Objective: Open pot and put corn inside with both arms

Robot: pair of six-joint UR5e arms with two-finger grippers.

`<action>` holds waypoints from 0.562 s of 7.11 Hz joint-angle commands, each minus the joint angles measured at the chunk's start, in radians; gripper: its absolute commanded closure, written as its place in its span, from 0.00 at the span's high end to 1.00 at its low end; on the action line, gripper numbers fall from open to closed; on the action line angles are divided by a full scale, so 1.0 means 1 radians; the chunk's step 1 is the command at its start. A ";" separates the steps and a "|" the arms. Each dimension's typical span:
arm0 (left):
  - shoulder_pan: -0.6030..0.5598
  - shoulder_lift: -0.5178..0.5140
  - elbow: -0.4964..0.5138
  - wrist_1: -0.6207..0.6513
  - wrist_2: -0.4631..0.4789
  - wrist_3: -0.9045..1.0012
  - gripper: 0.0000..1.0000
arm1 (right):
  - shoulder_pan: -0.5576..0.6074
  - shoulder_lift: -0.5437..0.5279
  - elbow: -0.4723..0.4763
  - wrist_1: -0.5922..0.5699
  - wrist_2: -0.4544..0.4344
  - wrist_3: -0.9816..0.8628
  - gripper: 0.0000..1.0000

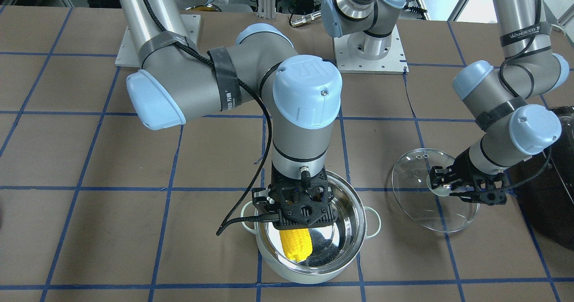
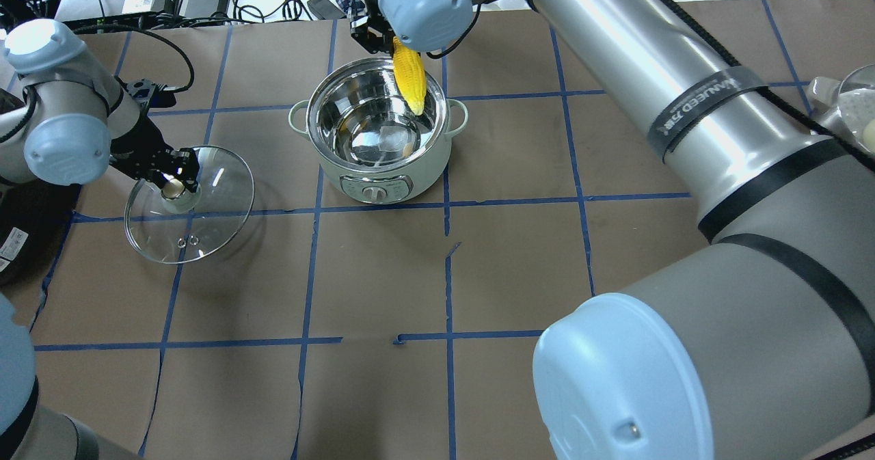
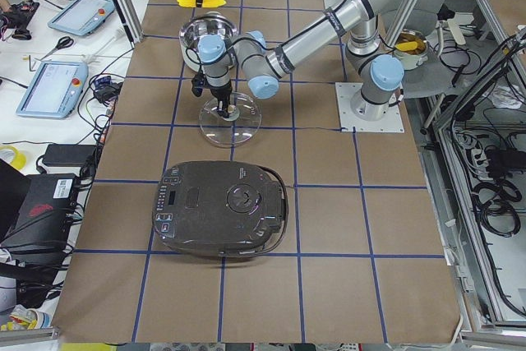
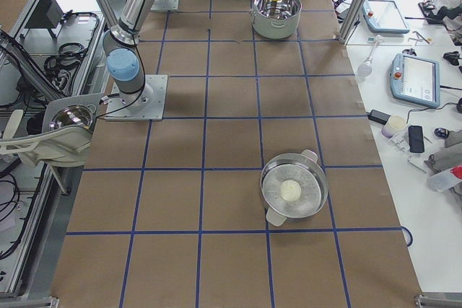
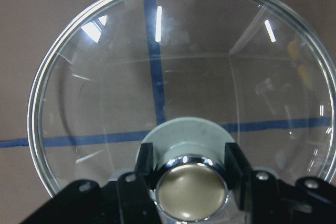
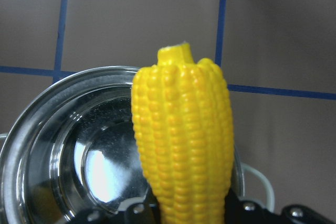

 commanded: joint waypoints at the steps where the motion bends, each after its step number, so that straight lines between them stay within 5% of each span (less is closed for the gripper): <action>1: 0.002 -0.007 -0.049 0.057 0.001 0.000 0.00 | 0.040 0.068 -0.008 -0.048 0.042 0.001 0.00; 2: 0.002 -0.004 -0.060 0.066 0.003 0.003 0.00 | 0.045 0.094 0.016 -0.109 0.046 0.001 0.15; 3: 0.002 -0.009 -0.057 0.089 0.018 0.005 0.99 | 0.045 0.099 0.040 -0.146 0.044 -0.005 0.47; 4: 0.002 0.002 -0.051 0.089 0.020 0.005 1.00 | 0.044 0.095 0.057 -0.154 0.044 -0.008 0.99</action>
